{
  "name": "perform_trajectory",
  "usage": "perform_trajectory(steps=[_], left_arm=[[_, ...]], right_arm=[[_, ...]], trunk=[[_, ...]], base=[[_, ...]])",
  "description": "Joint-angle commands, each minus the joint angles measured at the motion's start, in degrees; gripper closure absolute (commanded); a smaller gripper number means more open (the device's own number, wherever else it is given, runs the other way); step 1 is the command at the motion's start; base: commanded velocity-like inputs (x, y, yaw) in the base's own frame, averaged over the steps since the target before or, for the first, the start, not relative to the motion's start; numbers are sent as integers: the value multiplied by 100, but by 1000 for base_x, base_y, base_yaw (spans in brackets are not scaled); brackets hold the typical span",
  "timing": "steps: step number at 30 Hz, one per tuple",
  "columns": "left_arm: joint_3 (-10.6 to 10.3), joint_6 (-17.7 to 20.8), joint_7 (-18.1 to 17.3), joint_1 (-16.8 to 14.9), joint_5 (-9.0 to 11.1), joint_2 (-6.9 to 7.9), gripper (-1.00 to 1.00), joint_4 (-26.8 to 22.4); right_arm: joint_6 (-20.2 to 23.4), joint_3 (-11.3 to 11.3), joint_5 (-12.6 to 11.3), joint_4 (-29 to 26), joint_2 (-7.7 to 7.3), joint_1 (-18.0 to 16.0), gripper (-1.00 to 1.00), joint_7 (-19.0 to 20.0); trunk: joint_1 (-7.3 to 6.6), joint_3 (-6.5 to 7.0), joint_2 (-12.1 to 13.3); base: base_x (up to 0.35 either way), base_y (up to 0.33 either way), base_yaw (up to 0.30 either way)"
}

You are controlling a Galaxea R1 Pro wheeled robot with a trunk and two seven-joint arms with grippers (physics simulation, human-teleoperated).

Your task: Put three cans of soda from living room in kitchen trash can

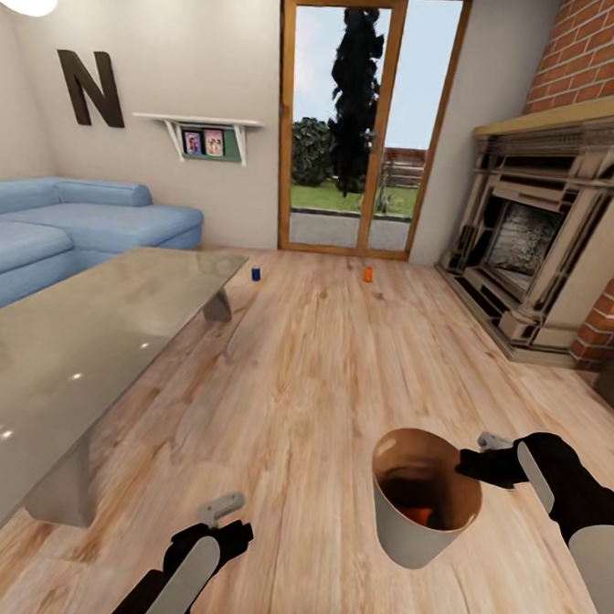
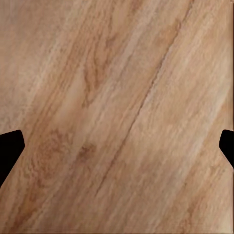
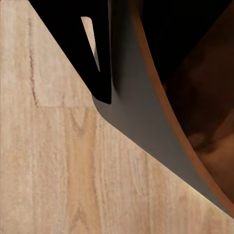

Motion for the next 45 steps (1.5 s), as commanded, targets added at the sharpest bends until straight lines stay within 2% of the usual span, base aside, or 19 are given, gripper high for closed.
perform_trajectory(steps=[1, 31, 38, 40, 43, 45], left_arm=[[0, 1, 0, 0, -1, 0, -100, 4], [1, -17, 17, 0, -4, 16, -100, 28], [56, -14, 127, 48, 7, 146, -100, -261], [117, 13, 143, 124, 42, 252, -100, -458], [351, 56, 142, 356, 93, 505, -100, -919], [382, 69, 138, 388, 98, 537, -100, -976]], right_arm=[[26, -6, -154, 0, 1, -3, 100, 27], [37, -6, -153, -37, 1, -3, 100, 62], [37, -6, -153, -37, 1, -3, 100, 62], [37, -6, -153, -37, -1, -3, 100, 62], [37, -6, -153, -37, -1, -3, 100, 62], [37, -6, -153, -40, -3, -3, 100, 62]], trunk=[[-1, 1, 0], [-1, 1, 0], [-1, 1, 0], [-1, 1, 0], [-1, 1, 0], [-1, 1, 0]], base=[[346, 0, 0], [346, 0, 0], [345, 0, 0], [345, 0, 0], [345, 0, 0], [346, 0, 0]])
